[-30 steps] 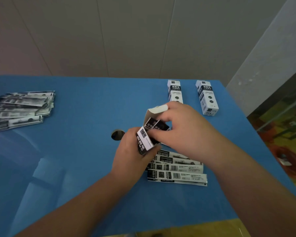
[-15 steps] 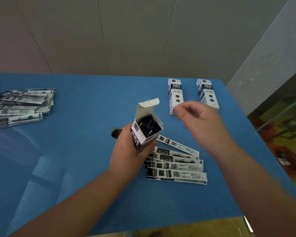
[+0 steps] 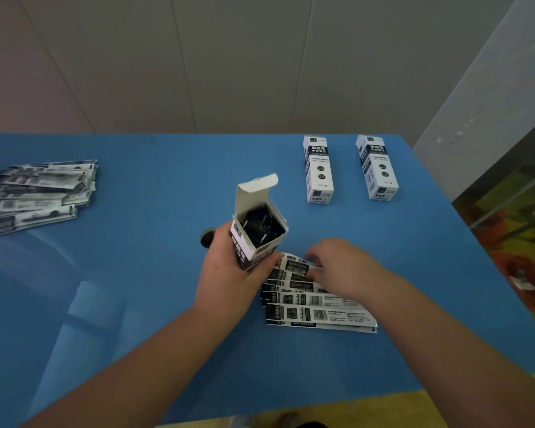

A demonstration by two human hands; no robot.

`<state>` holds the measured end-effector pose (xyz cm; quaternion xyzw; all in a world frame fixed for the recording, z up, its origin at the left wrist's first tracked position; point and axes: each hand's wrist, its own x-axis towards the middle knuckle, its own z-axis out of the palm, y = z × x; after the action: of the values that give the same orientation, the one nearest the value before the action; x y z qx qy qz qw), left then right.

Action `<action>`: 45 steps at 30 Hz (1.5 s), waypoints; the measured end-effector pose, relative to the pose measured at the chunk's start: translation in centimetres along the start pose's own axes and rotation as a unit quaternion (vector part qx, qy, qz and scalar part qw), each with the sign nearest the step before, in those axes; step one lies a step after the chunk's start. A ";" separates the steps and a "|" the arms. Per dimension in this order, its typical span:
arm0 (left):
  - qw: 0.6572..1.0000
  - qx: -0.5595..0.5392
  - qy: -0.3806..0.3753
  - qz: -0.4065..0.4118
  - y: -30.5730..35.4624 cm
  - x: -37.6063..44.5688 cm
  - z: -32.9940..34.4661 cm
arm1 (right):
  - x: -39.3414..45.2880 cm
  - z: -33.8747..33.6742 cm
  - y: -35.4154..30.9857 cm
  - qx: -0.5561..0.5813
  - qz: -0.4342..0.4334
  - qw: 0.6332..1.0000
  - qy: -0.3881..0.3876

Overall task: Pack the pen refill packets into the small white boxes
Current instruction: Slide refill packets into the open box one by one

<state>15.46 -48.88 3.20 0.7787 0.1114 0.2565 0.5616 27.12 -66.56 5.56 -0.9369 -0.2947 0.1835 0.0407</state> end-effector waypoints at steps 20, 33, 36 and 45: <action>0.999 0.029 0.014 0.003 0.0 -0.9 0.5 | -0.7 -4.1 1.5 0.060 -0.002 0.997 0.045; 0.999 0.045 0.020 0.012 0.2 -0.9 0.8 | -7.8 -10.8 1.3 0.398 -0.048 0.901 0.167; 0.999 0.046 0.025 0.009 0.3 -0.7 1.0 | -9.3 -11.5 0.6 0.466 -0.090 0.861 0.183; 1.000 0.026 0.011 0.001 0.2 -0.7 1.1 | -10.4 -10.8 -3.8 0.502 -0.150 0.789 0.320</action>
<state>15.45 -50.14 2.98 0.7903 0.1230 0.2624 0.5399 21.14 -68.95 19.66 -0.7334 -0.2680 -0.0127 0.6246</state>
